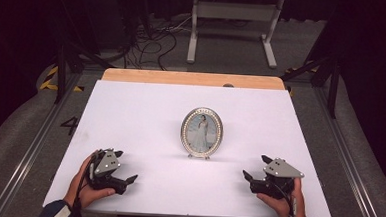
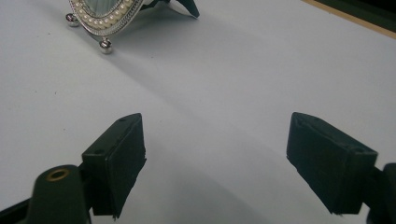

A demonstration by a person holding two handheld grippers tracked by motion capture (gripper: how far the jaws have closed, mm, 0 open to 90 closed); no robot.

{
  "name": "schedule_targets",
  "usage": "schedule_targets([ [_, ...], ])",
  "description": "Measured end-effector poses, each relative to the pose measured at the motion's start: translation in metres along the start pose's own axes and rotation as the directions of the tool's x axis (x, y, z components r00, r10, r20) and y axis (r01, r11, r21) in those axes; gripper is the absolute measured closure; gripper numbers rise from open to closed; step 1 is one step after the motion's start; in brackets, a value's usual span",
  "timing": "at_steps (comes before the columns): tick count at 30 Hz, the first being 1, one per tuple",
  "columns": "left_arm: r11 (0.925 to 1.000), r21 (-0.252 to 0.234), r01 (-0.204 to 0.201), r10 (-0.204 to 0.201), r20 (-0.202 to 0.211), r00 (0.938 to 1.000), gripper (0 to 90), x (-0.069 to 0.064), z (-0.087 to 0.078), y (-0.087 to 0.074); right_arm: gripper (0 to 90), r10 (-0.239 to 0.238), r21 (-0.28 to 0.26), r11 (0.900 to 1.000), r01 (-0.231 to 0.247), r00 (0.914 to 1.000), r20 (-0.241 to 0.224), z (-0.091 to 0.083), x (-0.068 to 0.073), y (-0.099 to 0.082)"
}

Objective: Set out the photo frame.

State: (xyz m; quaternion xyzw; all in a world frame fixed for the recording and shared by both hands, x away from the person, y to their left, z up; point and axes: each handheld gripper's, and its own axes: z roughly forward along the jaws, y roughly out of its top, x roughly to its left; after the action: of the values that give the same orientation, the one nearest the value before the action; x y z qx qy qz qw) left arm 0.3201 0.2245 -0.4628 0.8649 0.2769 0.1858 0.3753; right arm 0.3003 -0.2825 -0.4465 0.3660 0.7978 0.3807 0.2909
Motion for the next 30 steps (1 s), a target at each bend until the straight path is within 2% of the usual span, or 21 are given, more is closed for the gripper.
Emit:
schedule_targets([
  [5, 1.0, -0.007, -0.001, 0.001, -0.006, 1.0, 9.4, 0.001, -0.005, -0.009, 20.0, 0.029, -0.003, 0.9996, -0.029, 0.9991, 0.029, -0.007, -0.005, -0.009],
  [7, 0.9991, -0.03, 0.031, -0.031, 0.002, 0.9995, 10.0, 0.002, -0.009, -0.014, 20.0, 0.037, -0.003, 0.9993, -0.037, 0.9986, 0.037, -0.009, -0.006, -0.012],
  [10, 0.9981, -0.043, 0.043, -0.044, -0.004, 0.999, 10.1, 0.006, -0.017, -0.02, 20.0, 0.032, -0.008, 0.9995, -0.031, 0.9985, 0.045, -0.012, -0.007, -0.016],
  [12, 0.9977, -0.049, 0.047, -0.048, -0.022, 0.9986, 10.2, 0.008, -0.023, -0.025, 20.0, 0.032, -0.006, 0.9995, -0.032, 0.9985, 0.045, -0.014, -0.008, -0.017],
  [14, 0.9943, -0.07, 0.08, -0.082, -0.029, 0.9962, 10.8, 0.013, -0.03, -0.032, 19.9, 0.045, -0.013, 0.9989, -0.044, 0.9976, 0.053, -0.016, -0.009, -0.018],
  [17, 0.9911, -0.079, 0.107, -0.11, -0.043, 0.9929, 10.8, 0.018, -0.036, -0.038, 19.8, 0.044, -0.014, 0.999, -0.043, 0.9973, 0.058, -0.017, -0.009, -0.019],
  [20, 0.991, -0.086, 0.103, -0.108, -0.06, 0.9923, 10.8, 0.019, -0.038, -0.039, 19.8, 0.021, -0.004, 0.9998, -0.021, 0.9977, 0.065, -0.016, -0.006, -0.019],
  [23, 0.9906, -0.093, 0.1, -0.106, -0.058, 0.9927, 10.8, 0.021, -0.038, -0.038, 19.9, 0.003, 0.001, 1.0, -0.003, 0.9978, 0.066, -0.014, -0.003, -0.019],
  [27, 0.9933, -0.065, 0.095, -0.1, -0.065, 0.9929, 11.6, 0.021, -0.034, -0.039, 19.8, -0.006, 0.003, 1.0, 0.006, 0.9977, 0.068, -0.013, -0.002, -0.018],
  [30, 0.993, -0.076, 0.091, -0.096, -0.071, 0.9928, 11.7, 0.021, -0.035, -0.04, 19.8, -0.009, -0.002, 1.0, 0.009, 0.9978, 0.066, -0.013, -0.001, -0.017],
])
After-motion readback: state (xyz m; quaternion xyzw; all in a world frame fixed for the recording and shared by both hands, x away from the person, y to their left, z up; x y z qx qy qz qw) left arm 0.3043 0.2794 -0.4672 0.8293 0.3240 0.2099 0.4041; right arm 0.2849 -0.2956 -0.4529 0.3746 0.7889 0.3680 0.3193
